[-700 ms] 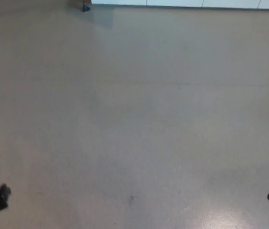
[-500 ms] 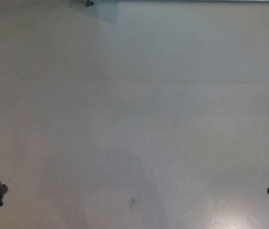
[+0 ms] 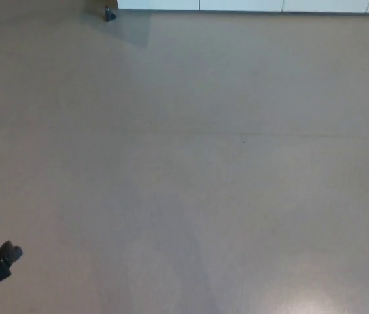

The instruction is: The robot walks towards an open cabinet and lifts its left hand to push the door towards the right to close it.

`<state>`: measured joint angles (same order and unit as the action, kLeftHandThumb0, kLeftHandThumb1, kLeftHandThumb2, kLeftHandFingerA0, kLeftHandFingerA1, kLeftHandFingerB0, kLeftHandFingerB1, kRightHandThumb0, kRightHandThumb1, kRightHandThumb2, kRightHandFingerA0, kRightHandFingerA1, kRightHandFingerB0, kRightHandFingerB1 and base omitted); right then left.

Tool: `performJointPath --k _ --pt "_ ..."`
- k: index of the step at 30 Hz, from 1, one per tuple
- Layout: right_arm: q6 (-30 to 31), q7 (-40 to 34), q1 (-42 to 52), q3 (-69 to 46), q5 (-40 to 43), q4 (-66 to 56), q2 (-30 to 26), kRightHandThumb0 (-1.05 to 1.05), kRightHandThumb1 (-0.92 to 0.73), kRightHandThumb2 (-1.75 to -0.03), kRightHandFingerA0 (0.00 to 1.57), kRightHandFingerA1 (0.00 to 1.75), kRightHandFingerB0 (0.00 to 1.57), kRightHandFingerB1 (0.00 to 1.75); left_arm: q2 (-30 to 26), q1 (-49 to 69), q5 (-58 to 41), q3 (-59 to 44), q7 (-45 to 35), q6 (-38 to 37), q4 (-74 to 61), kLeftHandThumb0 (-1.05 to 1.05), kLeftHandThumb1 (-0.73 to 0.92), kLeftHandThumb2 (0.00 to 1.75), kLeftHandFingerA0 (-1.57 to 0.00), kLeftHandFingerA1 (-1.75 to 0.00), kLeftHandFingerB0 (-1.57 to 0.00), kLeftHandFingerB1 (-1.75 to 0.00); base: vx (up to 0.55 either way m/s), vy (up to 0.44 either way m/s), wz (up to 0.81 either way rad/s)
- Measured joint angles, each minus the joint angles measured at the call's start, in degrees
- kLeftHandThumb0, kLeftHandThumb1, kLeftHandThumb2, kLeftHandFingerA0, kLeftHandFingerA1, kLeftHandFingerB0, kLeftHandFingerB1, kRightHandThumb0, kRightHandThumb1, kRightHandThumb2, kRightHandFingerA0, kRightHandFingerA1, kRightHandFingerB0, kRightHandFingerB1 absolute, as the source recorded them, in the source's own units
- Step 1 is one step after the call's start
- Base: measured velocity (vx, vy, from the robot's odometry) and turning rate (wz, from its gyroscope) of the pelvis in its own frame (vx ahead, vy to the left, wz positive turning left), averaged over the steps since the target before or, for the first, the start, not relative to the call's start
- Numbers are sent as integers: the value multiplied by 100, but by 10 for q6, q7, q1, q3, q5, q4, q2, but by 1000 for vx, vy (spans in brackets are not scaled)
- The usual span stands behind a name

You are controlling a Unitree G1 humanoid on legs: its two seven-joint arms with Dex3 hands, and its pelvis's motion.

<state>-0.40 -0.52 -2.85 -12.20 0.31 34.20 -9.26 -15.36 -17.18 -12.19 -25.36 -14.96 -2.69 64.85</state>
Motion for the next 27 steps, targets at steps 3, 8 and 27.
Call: performJointPath --k 3,8,27 --pt "0 0 1 5 0 -1 3 -7 -77 -62 67 59 39 48 0 2 -1 0 -1 0 4 -16 17 141 -37 -118 -25 -75 422 301 -16" --pt "-2 0 0 10 0 -1 4 -6 -77 -62 65 62 39 50 -7 4 -2 0 -1 -8 4 -19 19 136 -37 -114 -26 -73 377 107 7" --pt "-9 -1 -4 24 -7 5 -14 -5 -76 -62 70 59 44 51 -1 0 -3 12 3 -18 7 -19 19 132 -29 -119 -24 -74 437 -80 25"
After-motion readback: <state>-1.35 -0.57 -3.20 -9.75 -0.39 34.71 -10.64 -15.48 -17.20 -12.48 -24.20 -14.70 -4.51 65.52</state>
